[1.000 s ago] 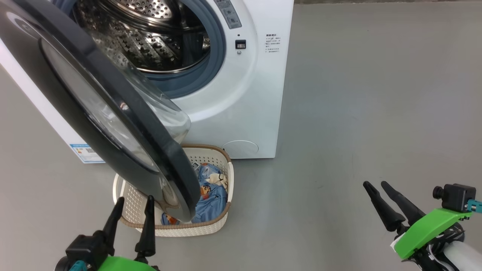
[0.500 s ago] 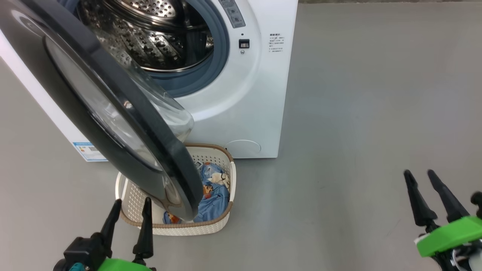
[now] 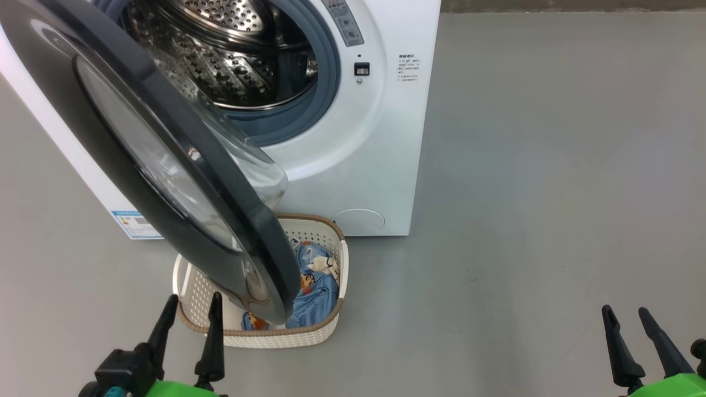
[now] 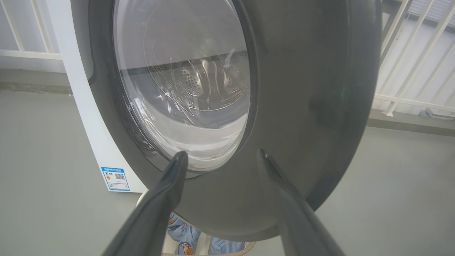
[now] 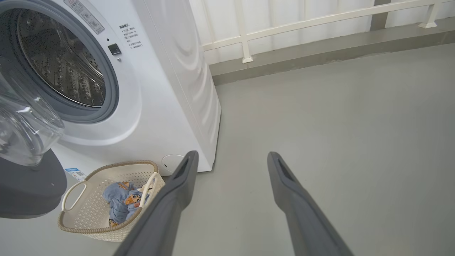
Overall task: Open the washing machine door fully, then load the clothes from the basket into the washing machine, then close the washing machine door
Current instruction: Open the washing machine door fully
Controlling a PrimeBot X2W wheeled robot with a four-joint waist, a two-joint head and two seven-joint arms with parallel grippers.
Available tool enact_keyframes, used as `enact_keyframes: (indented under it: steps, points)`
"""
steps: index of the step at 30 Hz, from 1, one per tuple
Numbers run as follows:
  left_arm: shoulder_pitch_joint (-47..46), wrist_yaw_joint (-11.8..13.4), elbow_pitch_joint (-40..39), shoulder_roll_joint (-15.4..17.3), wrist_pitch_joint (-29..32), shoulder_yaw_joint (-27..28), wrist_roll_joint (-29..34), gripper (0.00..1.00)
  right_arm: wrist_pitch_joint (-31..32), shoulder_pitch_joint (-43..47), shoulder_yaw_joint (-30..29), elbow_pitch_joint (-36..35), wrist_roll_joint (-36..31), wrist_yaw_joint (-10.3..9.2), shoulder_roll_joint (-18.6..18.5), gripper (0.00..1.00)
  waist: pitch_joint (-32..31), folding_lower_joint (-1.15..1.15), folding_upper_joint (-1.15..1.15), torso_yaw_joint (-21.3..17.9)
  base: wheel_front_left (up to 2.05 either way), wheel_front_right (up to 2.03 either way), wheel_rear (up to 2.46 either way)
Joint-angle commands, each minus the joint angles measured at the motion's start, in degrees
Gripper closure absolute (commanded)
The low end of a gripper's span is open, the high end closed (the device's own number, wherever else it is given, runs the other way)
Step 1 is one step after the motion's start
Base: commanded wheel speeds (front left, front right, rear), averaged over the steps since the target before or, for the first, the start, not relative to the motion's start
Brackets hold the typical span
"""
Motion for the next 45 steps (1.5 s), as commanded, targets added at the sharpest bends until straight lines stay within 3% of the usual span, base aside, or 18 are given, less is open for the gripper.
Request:
enact_keyframes:
  steps: [1,7,8,9,10,15,19,23,27,35,45]
  points:
    - [-0.7,-0.15,-1.16,0.67,-0.37,1.94,0.5,0.0,-0.68,0.06,0.59,-1.06,-0.4,0.17,-0.84,0.0,-0.04,0.0,0.0,-0.07,0.0,0.0,0.0]
    - [-0.92,-0.15,-0.75,0.67,-0.37,1.93,0.5,0.0,-0.69,0.2,0.58,-0.63,-0.7,0.17,-0.41,0.0,0.04,0.0,0.0,0.0,0.0,0.0,0.0]
    - [-1.21,-0.15,-0.94,0.67,-0.37,2.2,0.24,0.15,-0.69,0.2,0.67,-0.58,-0.61,0.17,-0.45,0.0,0.1,0.0,0.0,0.1,0.0,0.0,0.0]
    - [-1.53,-0.15,-1.2,0.67,-0.37,2.55,-0.04,0.79,-0.69,0.14,0.68,-0.56,-0.56,0.17,-0.49,0.0,0.12,0.0,0.0,0.21,0.0,0.0,0.0]
    - [-1.89,-0.15,-1.59,0.67,-0.37,2.94,-0.15,1.0,-0.69,0.08,0.63,-0.56,-0.56,0.17,-0.53,0.0,0.13,0.0,0.0,0.32,0.0,0.0,0.0]
    - [-4.12,-0.02,-8.13,0.67,-0.37,6.84,-2.17,1.0,-0.69,-0.07,0.27,-0.48,-0.87,0.17,-0.62,0.0,-0.03,0.0,0.0,0.94,0.0,0.0,0.0]
    - [-5.66,0.5,-17.36,0.67,-0.37,6.24,-2.74,1.0,-0.69,0.0,0.36,-0.65,-1.25,0.17,-0.58,0.0,-0.04,0.0,0.0,1.44,0.0,0.0,0.0]
    - [-6.04,1.23,-25.4,0.67,-0.37,-0.05,-3.03,1.0,-0.69,0.2,0.3,-1.0,-1.34,0.17,-0.64,0.0,0.11,0.0,0.0,1.78,0.0,0.0,0.0]
    - [-6.33,2.05,-28.13,0.67,-0.35,-9.57,-3.6,1.0,-0.69,0.25,0.21,-1.18,-1.54,0.17,-0.5,0.0,0.48,0.0,0.0,1.87,0.0,0.0,0.0]
    - [-10.63,2.79,-18.14,0.67,0.32,-24.78,-7.33,1.0,-0.69,-0.06,0.11,-1.31,-2.31,0.17,-0.43,0.0,1.23,0.0,0.0,2.26,0.0,0.0,0.0]
    - [-16.56,5.46,-3.92,0.67,-0.3,-27.66,-12.69,1.0,-0.69,-0.91,0.6,-1.52,-2.91,0.17,-0.46,0.0,1.85,0.0,0.0,2.1,0.0,0.0,0.0]
